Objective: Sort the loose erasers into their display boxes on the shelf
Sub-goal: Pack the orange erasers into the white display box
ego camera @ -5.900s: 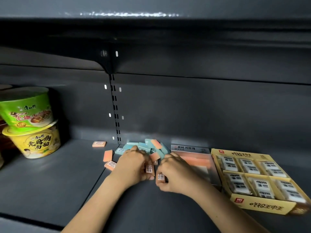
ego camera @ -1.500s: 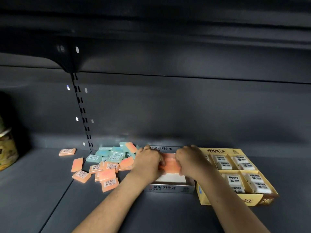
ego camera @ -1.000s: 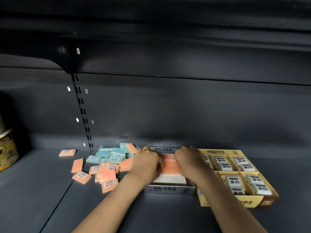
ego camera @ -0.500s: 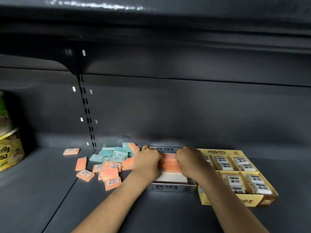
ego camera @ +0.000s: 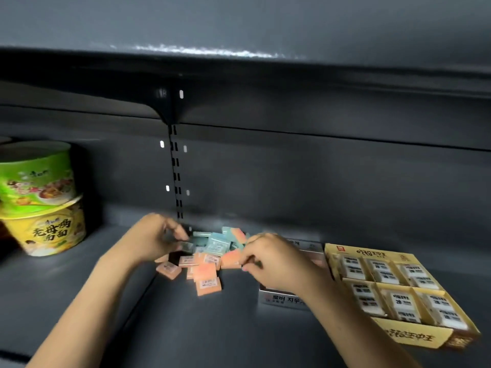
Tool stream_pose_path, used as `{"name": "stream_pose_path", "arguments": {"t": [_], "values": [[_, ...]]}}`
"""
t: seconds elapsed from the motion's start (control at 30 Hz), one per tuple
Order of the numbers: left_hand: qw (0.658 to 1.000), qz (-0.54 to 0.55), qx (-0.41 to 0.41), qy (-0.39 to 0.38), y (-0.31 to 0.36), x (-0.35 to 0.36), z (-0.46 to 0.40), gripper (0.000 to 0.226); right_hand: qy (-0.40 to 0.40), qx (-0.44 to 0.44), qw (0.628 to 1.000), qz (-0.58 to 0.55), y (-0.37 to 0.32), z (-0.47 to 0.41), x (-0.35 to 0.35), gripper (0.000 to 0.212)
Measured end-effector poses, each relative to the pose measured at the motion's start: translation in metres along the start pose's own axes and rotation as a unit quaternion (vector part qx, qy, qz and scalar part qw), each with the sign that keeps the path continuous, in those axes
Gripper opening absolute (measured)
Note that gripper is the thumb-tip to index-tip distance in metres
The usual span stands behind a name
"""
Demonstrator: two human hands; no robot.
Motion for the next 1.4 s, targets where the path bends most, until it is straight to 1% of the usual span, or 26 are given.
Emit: {"name": "stream_pose_path", "arguments": {"t": [0.07, 0.1, 0.17, 0.23, 0.3, 0.43, 0.57, 0.63, 0.67, 0.77, 0.83, 0.93, 1.03, 1.1, 1.2, 1.27, 1.4], "values": [[0.999, 0.021, -0.025, -0.037, -0.018, 0.003, 0.010, 0.024, -0.025, -0.016, 0.999, -0.026, -0.012, -0.006, 0.012, 0.014], [0.997, 0.026, -0.033, -0.060, -0.025, 0.007, 0.015, 0.023, -0.034, -0.029, 0.999, -0.022, -0.018, -0.009, 0.019, 0.015], [0.993, 0.045, -0.041, -0.106, -0.033, 0.019, 0.023, 0.025, -0.048, -0.049, 0.998, 0.013, -0.029, -0.013, 0.031, 0.017], [0.988, 0.067, -0.043, -0.132, -0.037, 0.028, 0.028, 0.032, -0.059, -0.048, 0.996, 0.047, -0.036, -0.016, 0.041, 0.017], [0.989, 0.063, -0.041, -0.126, -0.039, 0.033, 0.029, 0.036, -0.074, -0.046, 0.994, 0.072, -0.041, -0.019, 0.050, 0.018], [0.995, 0.031, -0.015, -0.098, -0.039, 0.033, 0.025, 0.028, -0.081, -0.044, 0.991, 0.096, -0.047, -0.023, 0.060, 0.017], [0.995, 0.027, 0.000, -0.097, -0.041, 0.033, 0.025, 0.012, -0.069, -0.043, 0.994, 0.072, -0.050, -0.023, 0.061, 0.025], [0.995, 0.035, -0.002, -0.098, -0.043, 0.032, 0.025, 0.005, -0.068, -0.048, 0.995, 0.056, -0.049, -0.024, 0.062, 0.020], [0.995, 0.027, -0.004, -0.101, -0.043, 0.032, 0.025, 0.004, -0.067, -0.053, 0.995, 0.050, -0.049, -0.023, 0.062, 0.016], [0.994, 0.006, -0.008, -0.108, -0.047, 0.031, 0.020, 0.011, -0.062, -0.057, 0.996, 0.013, -0.046, -0.019, 0.057, 0.013], [0.994, -0.004, -0.008, -0.112, -0.046, 0.029, 0.016, 0.014, -0.057, -0.040, 0.997, -0.025, -0.041, -0.017, 0.050, 0.013], [0.996, 0.008, 0.003, -0.087, -0.036, 0.019, 0.007, 0.014, -0.037, -0.023, 0.997, -0.057, -0.029, -0.015, 0.035, 0.010], [0.997, 0.017, 0.040, -0.063, -0.012, 0.008, -0.005, 0.011, -0.031, 0.011, 0.996, -0.088, -0.012, -0.010, 0.017, 0.012], [0.996, 0.023, 0.071, -0.055, 0.007, 0.006, -0.013, 0.012, -0.010, 0.042, 0.993, -0.109, 0.005, -0.006, 0.003, 0.012], [0.993, 0.038, 0.093, -0.063, 0.035, 0.013, -0.025, 0.013, 0.032, 0.095, 0.984, -0.147, 0.035, 0.001, -0.014, 0.007], [0.992, 0.043, 0.098, -0.070, 0.051, 0.021, -0.033, 0.014, 0.044, 0.136, 0.975, -0.167, 0.056, 0.006, -0.022, 0.008], [0.990, 0.044, 0.107, -0.086, 0.080, 0.043, -0.049, 0.010, 0.046, 0.212, 0.965, -0.148, 0.092, 0.015, -0.029, 0.014]]}}
Point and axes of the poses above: each hand's wrist, its own z-axis away from the middle knuckle, its own x-axis out of the palm, y = z × x, the point moved 5 cm from there along -z, towards the middle knuckle, and after that the axes turned 4 degrees about x, right-handed, at the moved point
